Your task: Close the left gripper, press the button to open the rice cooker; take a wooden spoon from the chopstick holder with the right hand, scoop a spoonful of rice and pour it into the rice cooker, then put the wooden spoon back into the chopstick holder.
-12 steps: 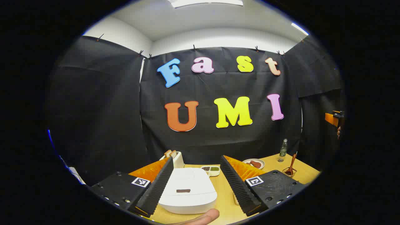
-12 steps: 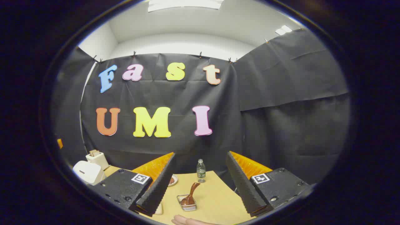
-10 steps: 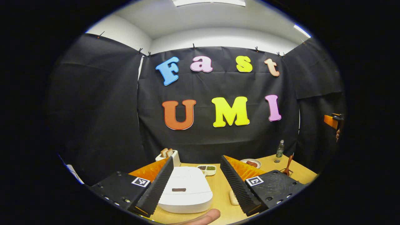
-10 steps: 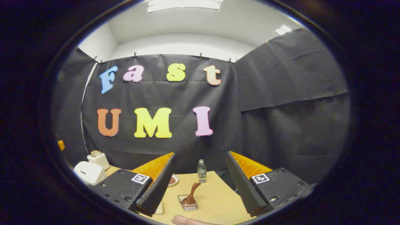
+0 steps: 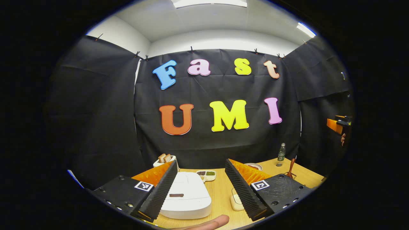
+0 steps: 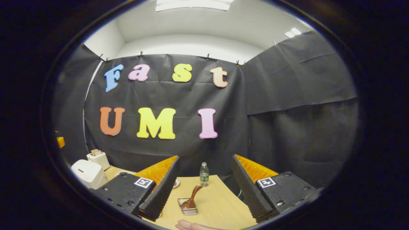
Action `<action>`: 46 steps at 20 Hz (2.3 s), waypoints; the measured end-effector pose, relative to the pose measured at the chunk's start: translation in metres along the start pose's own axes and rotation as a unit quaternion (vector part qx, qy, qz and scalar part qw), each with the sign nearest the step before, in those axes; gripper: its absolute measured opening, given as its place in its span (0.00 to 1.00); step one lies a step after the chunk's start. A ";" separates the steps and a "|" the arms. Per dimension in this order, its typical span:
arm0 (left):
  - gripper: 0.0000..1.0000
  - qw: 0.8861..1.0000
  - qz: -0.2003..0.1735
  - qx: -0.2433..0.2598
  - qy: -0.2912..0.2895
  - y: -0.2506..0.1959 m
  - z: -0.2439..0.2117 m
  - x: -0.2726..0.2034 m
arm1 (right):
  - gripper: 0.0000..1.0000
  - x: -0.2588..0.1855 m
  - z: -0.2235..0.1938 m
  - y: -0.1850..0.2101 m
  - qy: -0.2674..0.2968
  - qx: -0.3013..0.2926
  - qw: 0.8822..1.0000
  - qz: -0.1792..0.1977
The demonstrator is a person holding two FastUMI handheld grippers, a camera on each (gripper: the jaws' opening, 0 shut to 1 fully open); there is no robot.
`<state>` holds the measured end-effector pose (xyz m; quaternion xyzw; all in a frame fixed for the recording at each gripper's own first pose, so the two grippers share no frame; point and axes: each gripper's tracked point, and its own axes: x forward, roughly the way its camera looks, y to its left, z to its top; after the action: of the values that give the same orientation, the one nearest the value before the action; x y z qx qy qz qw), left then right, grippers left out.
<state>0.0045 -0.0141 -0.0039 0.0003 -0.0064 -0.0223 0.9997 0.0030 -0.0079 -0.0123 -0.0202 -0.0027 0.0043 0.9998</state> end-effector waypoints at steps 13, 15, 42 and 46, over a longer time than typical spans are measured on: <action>0.58 0.998 -0.018 0.021 0.055 0.004 -0.042 0.015 | 1.00 0.015 -0.030 0.010 0.037 0.010 0.999 0.014; 0.42 0.997 -0.012 0.020 0.068 0.009 -0.047 0.017 | 1.00 0.017 -0.035 0.007 0.041 0.008 0.999 0.010; 0.00 0.962 0.069 -0.013 0.263 0.062 -0.181 0.073 | 1.00 0.050 -0.085 -0.007 0.035 -0.005 0.999 0.018; 0.00 0.959 0.079 -0.007 0.272 0.071 -0.196 0.083 | 1.00 0.050 -0.087 -0.007 0.002 -0.032 0.999 0.017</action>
<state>0.0931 0.0536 -0.1984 -0.0016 0.2655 0.0574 0.9624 0.0534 -0.0184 -0.0987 -0.0522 -0.0002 0.0209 0.9984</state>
